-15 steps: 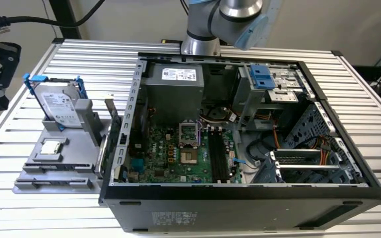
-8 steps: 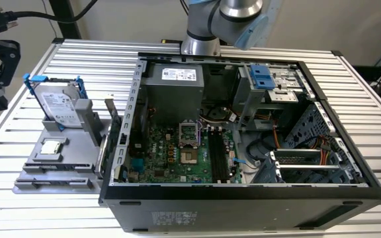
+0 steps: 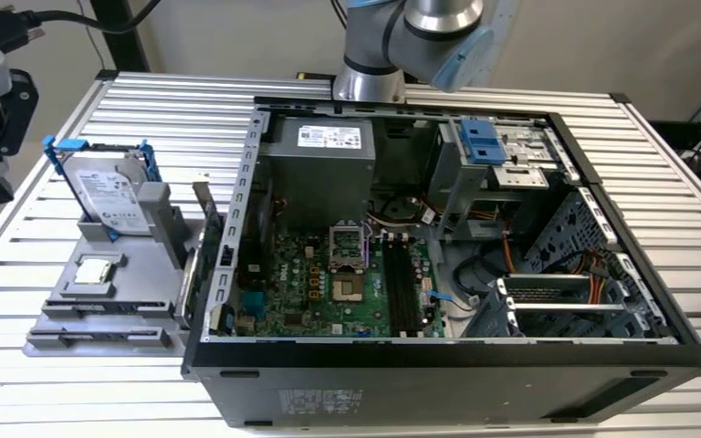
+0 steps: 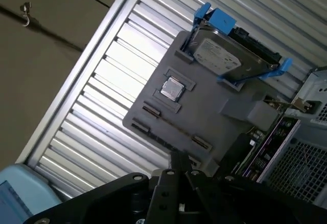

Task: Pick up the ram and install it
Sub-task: 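Pick up the ram and move it above insertion slot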

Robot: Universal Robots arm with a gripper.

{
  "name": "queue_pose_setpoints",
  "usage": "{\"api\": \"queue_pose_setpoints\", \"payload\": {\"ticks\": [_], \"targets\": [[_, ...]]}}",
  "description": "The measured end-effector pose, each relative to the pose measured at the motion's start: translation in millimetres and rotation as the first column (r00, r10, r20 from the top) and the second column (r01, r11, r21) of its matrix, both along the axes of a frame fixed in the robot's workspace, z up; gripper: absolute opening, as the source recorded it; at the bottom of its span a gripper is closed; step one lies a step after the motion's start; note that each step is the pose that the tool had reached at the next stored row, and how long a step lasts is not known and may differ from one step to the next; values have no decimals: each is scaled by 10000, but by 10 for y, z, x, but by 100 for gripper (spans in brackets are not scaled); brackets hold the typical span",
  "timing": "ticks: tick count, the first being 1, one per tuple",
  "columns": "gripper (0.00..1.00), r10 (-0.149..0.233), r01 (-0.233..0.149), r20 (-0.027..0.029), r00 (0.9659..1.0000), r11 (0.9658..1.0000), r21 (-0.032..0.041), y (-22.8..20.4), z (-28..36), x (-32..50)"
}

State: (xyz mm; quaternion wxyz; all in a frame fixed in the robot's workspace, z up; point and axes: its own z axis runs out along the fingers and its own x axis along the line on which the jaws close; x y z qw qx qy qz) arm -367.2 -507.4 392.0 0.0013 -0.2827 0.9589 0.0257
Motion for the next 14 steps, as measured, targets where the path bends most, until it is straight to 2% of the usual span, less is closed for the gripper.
{"api": "queue_pose_setpoints", "payload": {"ticks": [3, 6, 10, 14], "targets": [[0, 538, -538, 0, 9986, 9986, 0, 0, 0, 0], [0, 1081, -1081, 0, 9941, 9941, 0, 0, 0, 0], [0, 1809, -1809, 1, 9835, 9835, 0, 0, 0, 0], [0, 2518, -2518, 0, 9678, 9678, 0, 0, 0, 0]]}}
